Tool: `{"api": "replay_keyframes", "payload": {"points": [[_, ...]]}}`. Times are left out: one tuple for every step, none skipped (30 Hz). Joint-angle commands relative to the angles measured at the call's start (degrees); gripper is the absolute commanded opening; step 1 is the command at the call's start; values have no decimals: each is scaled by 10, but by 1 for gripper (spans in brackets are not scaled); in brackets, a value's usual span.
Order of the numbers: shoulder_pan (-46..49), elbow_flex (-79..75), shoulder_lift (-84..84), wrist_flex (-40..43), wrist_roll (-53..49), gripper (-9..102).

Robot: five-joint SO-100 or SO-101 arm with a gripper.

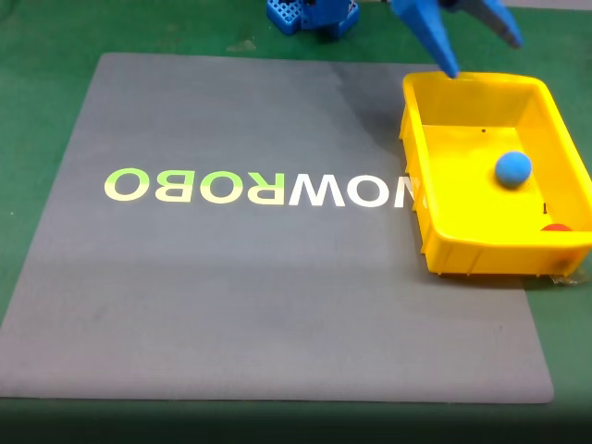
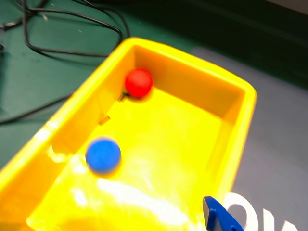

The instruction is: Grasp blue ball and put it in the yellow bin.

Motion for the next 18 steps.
{"api": "replay_keyframes", "payload": {"points": [[40,97,149,9,-25,30],[52,132,191,30,-35,23],[68,161,229,54,-38,17],[83,190,265,79,-44,10],[101,218,300,104,-52,5],[119,244,336,127,-59,1],[136,270,370,149,-65,0],[154,295,406,170,-73,0],[170,315,435,192,-78,0],[184,326,457,219,-82,0],[197,335,475,246,-84,0],[207,339,488,265,-84,0],[215,341,495,280,-82,0],[222,342,502,301,-80,0],[229,342,509,324,-80,0],[235,342,519,345,-80,0],[239,344,526,368,-82,0],[243,345,533,388,-83,0]]}}
